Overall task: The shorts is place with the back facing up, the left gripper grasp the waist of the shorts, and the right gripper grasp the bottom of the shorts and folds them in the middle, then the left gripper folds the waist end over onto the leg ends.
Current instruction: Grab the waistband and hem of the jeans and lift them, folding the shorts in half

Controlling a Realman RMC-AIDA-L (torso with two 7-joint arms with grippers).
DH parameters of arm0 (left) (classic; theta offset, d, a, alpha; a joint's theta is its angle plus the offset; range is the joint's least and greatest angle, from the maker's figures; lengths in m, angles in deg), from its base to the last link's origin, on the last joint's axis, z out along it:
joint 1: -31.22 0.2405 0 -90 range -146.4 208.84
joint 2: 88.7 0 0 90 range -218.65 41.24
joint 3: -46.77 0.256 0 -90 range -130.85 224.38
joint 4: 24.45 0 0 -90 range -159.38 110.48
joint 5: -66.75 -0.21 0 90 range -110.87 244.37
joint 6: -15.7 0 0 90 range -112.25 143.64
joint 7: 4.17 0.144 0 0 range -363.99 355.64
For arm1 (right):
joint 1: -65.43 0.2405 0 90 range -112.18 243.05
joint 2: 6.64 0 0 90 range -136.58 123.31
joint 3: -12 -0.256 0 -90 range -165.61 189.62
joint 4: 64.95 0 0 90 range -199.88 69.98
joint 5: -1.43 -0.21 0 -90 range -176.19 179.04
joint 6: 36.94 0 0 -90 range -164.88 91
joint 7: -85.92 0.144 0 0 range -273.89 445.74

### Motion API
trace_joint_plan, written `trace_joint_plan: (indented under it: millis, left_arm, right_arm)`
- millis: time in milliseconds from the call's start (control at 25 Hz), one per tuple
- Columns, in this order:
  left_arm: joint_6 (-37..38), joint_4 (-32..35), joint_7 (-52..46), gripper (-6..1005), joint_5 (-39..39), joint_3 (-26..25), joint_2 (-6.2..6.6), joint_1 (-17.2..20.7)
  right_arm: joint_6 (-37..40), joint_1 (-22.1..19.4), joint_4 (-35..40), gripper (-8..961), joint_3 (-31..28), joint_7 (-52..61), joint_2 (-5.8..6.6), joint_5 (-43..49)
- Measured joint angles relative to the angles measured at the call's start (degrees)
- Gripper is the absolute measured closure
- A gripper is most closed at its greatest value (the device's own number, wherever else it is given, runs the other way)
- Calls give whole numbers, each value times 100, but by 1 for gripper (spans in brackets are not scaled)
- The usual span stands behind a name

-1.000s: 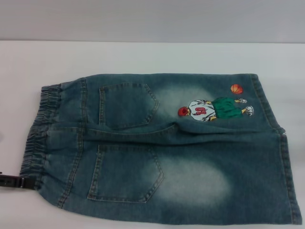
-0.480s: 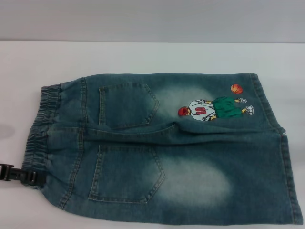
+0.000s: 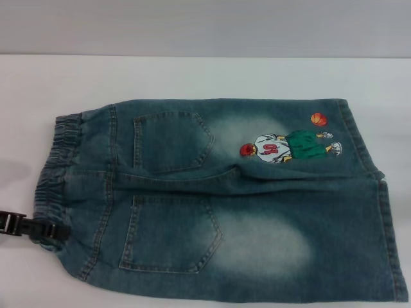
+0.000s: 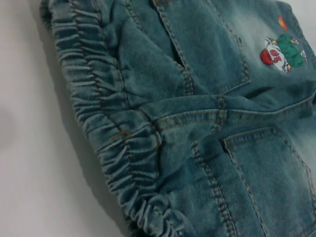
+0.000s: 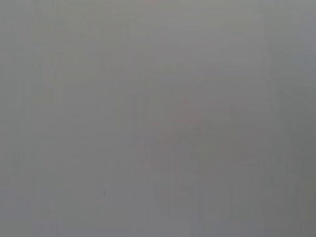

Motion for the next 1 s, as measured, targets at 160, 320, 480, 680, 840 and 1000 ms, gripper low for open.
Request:
trace_joint_plan:
  millis: [160,320,480,680,840,1000]
  left_arm:
    - [-26,149,2,229,-11,21,-29,3]
    - [-52,343,-61,304,-16,2,-46,32]
    - [-105,347,-122,470,-95,2,-46,-19]
    - [-104,349,-146,707,-142,-8,-46,-72]
    - [-109,352,-200,794,-146,5,-42,-92]
    - [-123,355,-255,881,-147,-33,-42,-108]
  right_arm:
    - [0,-4,6,311,-1,0,0,-10]
    - [0,-4,6,311,-1,0,0,-13]
    - [0,-4,7,311,-1,0,0,-15]
    - [0,6,6,311,17,22,0,-7]
    - [-4,34,6,311,51,110,1,37]
    - [-24,10,247,311,149,837,9,482]
